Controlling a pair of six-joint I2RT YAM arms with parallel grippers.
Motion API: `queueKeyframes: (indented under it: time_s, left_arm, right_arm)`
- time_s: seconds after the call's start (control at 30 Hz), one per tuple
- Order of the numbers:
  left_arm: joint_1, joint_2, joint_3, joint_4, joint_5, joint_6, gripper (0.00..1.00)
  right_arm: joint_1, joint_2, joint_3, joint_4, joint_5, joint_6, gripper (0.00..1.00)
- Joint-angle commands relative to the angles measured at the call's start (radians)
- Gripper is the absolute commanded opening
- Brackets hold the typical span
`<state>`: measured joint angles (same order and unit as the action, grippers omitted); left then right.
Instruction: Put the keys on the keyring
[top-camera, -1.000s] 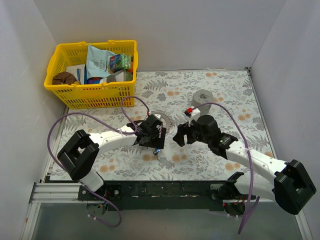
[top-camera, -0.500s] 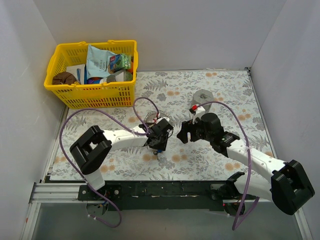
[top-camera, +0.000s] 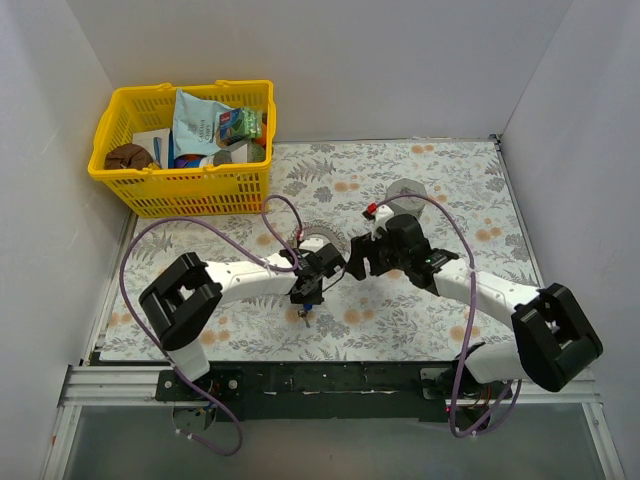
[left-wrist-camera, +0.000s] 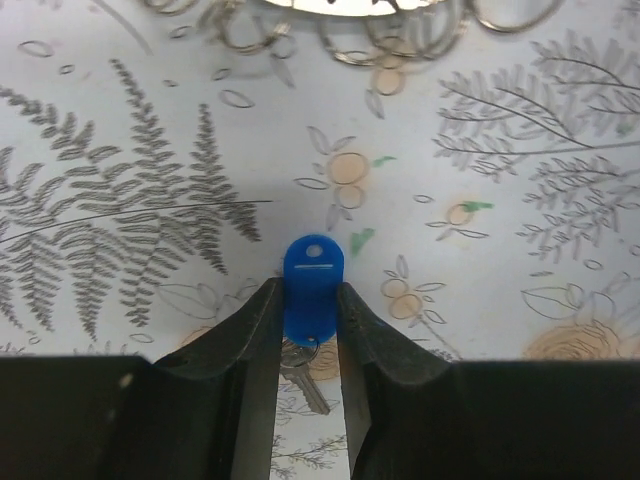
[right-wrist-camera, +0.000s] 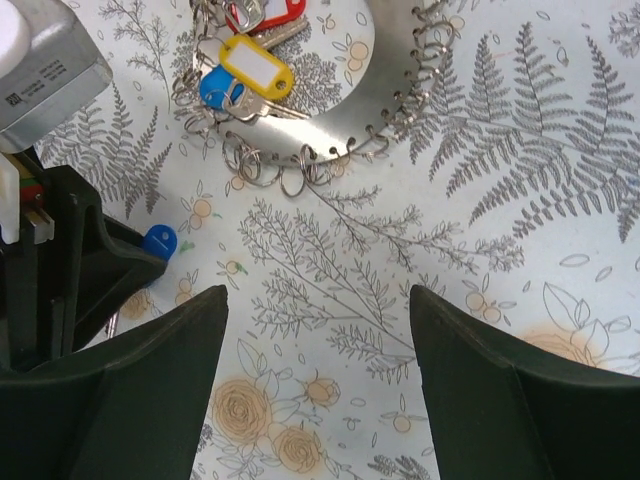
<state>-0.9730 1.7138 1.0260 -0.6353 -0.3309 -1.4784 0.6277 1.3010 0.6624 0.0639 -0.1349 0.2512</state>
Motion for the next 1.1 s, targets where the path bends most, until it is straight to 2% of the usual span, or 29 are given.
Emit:
queueKeyframes:
  time_s: [0.0, 0.2, 0.3, 0.37, 0.4, 0.47, 0.5, 0.53, 0.57, 0.6, 0.67, 0.7, 0.73, 0.93, 1.07]
  left_arm:
    - [0.094, 0.035, -0.079, -0.219, -0.042, -0.072, 0.23]
    - [0.259, -0.101, -0.17, -0.169, -0.014, -0.05, 0.25]
    - [0.267, -0.135, -0.141, -0.167, -0.022, -0.034, 0.28]
    - [0.267, -0.148, -0.109, -0.164, -0.022, -0.026, 0.34]
    - [0.267, -0.154, -0.098, -0.158, -0.022, -0.022, 0.41]
    - [0.267, -0.186, -0.083, -0.152, -0.019, -0.02, 0.71]
    - [0.267, -0.2, -0.07, -0.147, -0.022, -0.02, 0.8]
    - [0.267, -0.216, -0.066, -0.142, -0.025, -0.022, 0.9]
    - [0.267, -0.253, -0.063, -0.136, -0.028, -0.022, 0.94]
    - [0.267, -0.27, -0.063, -0.118, -0.028, -0.019, 0.96]
    - [0.266, -0.31, -0.066, -0.096, -0.014, -0.007, 0.98]
    - [0.267, -0.344, -0.067, -0.077, -0.01, -0.002, 0.98]
    - [0.267, -0.359, -0.072, -0.067, -0.004, 0.001, 0.98]
    - [0.267, -0.44, -0.112, 0.017, 0.05, 0.026, 0.98]
    - [0.267, -0.441, -0.119, 0.029, 0.059, 0.027, 0.98]
  right_arm:
    - [-0.006, 0.084, 0.111, 0.062, -0.037, -0.042, 0.81]
    - [-0.006, 0.236, 0.265, 0.037, -0.072, -0.064, 0.77]
    - [-0.005, 0.32, 0.318, 0.034, -0.1, -0.067, 0.7]
    - [-0.002, 0.36, 0.37, 0.031, -0.118, -0.069, 0.65]
    - [-0.002, 0.4, 0.387, 0.028, -0.123, -0.069, 0.58]
    - [0.003, 0.464, 0.446, 0.002, -0.132, -0.073, 0.51]
    - [0.006, 0.483, 0.468, -0.006, -0.131, -0.081, 0.43]
    - [0.013, 0.501, 0.482, -0.006, -0.129, -0.084, 0.4]
    - [0.015, 0.536, 0.514, -0.019, -0.127, -0.087, 0.36]
    - [0.015, 0.553, 0.525, -0.024, -0.124, -0.092, 0.25]
    - [0.015, 0.586, 0.563, -0.045, -0.114, -0.092, 0.15]
    - [0.015, 0.615, 0.574, -0.055, -0.108, -0.093, 0.04]
    - [0.017, 0.627, 0.588, -0.062, -0.103, -0.095, 0.01]
    - [0.03, 0.661, 0.606, -0.13, -0.078, -0.105, 0.01]
    - [0.038, 0.658, 0.594, -0.168, -0.069, -0.122, 0.01]
